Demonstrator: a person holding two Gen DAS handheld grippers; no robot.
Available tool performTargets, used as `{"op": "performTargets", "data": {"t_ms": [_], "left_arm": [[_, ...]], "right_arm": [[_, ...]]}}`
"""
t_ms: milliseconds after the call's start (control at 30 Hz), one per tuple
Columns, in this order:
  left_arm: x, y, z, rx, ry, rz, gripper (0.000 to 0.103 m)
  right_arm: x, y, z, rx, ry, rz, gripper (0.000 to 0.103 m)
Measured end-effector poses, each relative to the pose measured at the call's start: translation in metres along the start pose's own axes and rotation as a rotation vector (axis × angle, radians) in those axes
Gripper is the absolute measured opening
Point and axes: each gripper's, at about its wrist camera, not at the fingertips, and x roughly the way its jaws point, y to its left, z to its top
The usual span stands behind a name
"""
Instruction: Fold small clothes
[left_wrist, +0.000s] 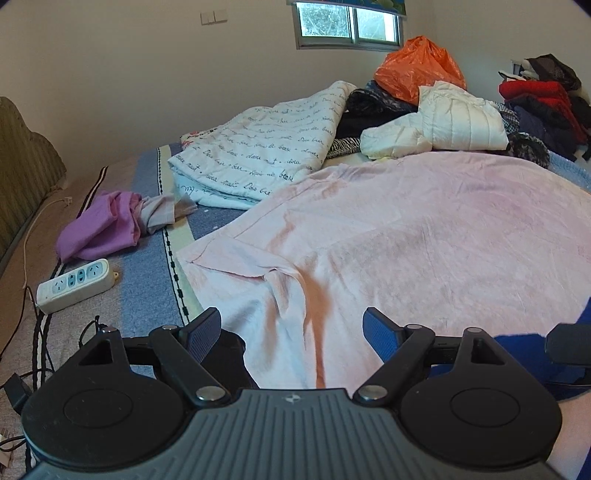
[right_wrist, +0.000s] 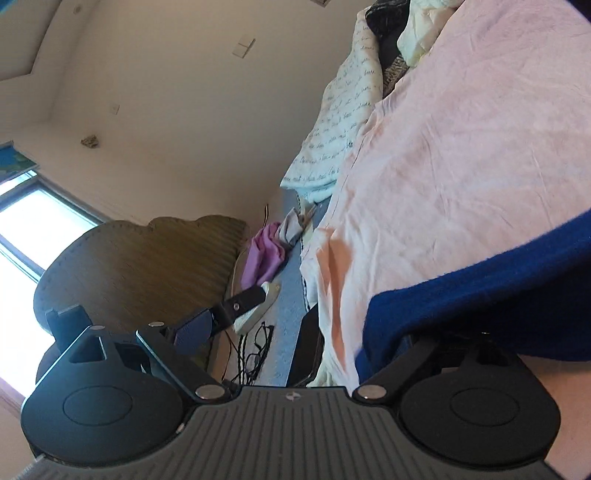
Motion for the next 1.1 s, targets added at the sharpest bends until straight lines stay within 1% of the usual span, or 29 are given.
{"op": "performTargets", "data": {"t_ms": [33, 67, 100, 167, 200, 233, 300, 400, 433, 467, 500, 533, 600, 633, 700, 767, 833, 867, 900, 933, 967, 1033, 1067, 1100], "left_arm": [[0.004, -0.004, -0.003, 0.012, 0.012, 0.0, 0.084], [0.006, -0.009, -0.006, 0.028, 0.02, 0.0, 0.084], [0.009, -0.013, -0.008, 0.043, 0.028, -0.003, 0.084], [0.01, -0.024, -0.014, 0.081, 0.038, -0.019, 0.084], [0.01, -0.029, -0.016, 0.106, 0.037, -0.032, 0.084], [0.009, -0.035, -0.019, 0.132, 0.033, -0.042, 0.084], [0.005, -0.048, -0.026, 0.189, 0.01, -0.064, 0.084], [-0.001, -0.069, -0.039, 0.29, -0.02, -0.14, 0.084], [-0.003, -0.079, -0.046, 0.338, -0.042, -0.169, 0.084], [-0.004, -0.088, -0.052, 0.388, -0.069, -0.18, 0.084], [-0.003, -0.099, -0.059, 0.442, -0.096, -0.172, 0.084], [-0.001, -0.11, -0.066, 0.495, -0.124, -0.143, 0.084], [0.005, -0.125, -0.075, 0.552, -0.194, -0.114, 0.085], [0.011, -0.131, -0.077, 0.568, -0.214, -0.104, 0.085], [0.029, -0.14, -0.074, 0.578, -0.189, -0.077, 0.085], [0.04, -0.14, -0.071, 0.558, -0.177, -0.113, 0.085], [0.042, -0.136, -0.067, 0.535, -0.168, -0.153, 0.084], [0.039, -0.133, -0.066, 0.524, -0.183, -0.183, 0.077], [0.035, -0.131, -0.065, 0.523, -0.195, -0.21, 0.063], [0.033, -0.13, -0.065, 0.528, -0.196, -0.227, 0.057], [0.033, -0.13, -0.064, 0.532, -0.191, -0.235, 0.054], [0.034, -0.131, -0.065, 0.541, -0.179, -0.233, 0.052], [0.03, -0.129, -0.066, 0.551, -0.19, -0.268, 0.052], [0.023, -0.127, -0.068, 0.56, -0.206, -0.324, 0.053]], "right_arm": [[-0.001, 0.0, -0.001, -0.033, 0.016, -0.038, 0.093], [-0.002, -0.001, -0.003, -0.046, 0.028, -0.049, 0.093], [-0.005, -0.006, -0.004, -0.02, 0.026, -0.03, 0.093], [-0.012, -0.012, 0.001, 0.056, -0.024, 0.03, 0.093], [-0.016, -0.012, 0.003, 0.052, -0.049, 0.039, 0.092], [-0.018, -0.008, 0.009, 0.029, -0.065, 0.019, 0.093], [-0.016, -0.002, 0.021, -0.024, -0.078, -0.049, 0.095], [-0.017, 0.0, 0.028, -0.072, -0.091, -0.123, 0.094], [-0.021, 0.0, 0.028, -0.084, -0.101, -0.141, 0.094], [-0.026, -0.002, 0.026, -0.088, -0.108, -0.158, 0.094], [-0.032, -0.006, 0.024, -0.085, -0.115, -0.175, 0.094], [-0.037, -0.009, 0.023, -0.082, -0.123, -0.197, 0.094], [-0.054, -0.018, 0.02, -0.094, -0.156, -0.261, 0.094], [-0.063, -0.023, 0.019, -0.091, -0.178, -0.297, 0.095], [-0.082, -0.038, 0.017, -0.047, -0.22, -0.364, 0.095], [-0.095, -0.051, 0.014, -0.008, -0.247, -0.382, 0.095], [-0.103, -0.061, 0.009, 0.011, -0.256, -0.407, 0.095], [-0.105, -0.065, 0.006, 0.018, -0.261, -0.419, 0.095], [-0.106, -0.069, 0.003, 0.019, -0.261, -0.432, 0.095], [-0.107, -0.072, 0.001, 0.02, -0.258, -0.446, 0.095], [-0.106, -0.074, -0.002, 0.02, -0.254, -0.468, 0.095], [-0.105, -0.08, -0.005, 0.028, -0.251, -0.487, 0.095], [-0.107, -0.082, -0.007, 0.044, -0.25, -0.479, 0.095], [-0.108, -0.084, -0.008, 0.057, -0.251, -0.463, 0.095]]}}
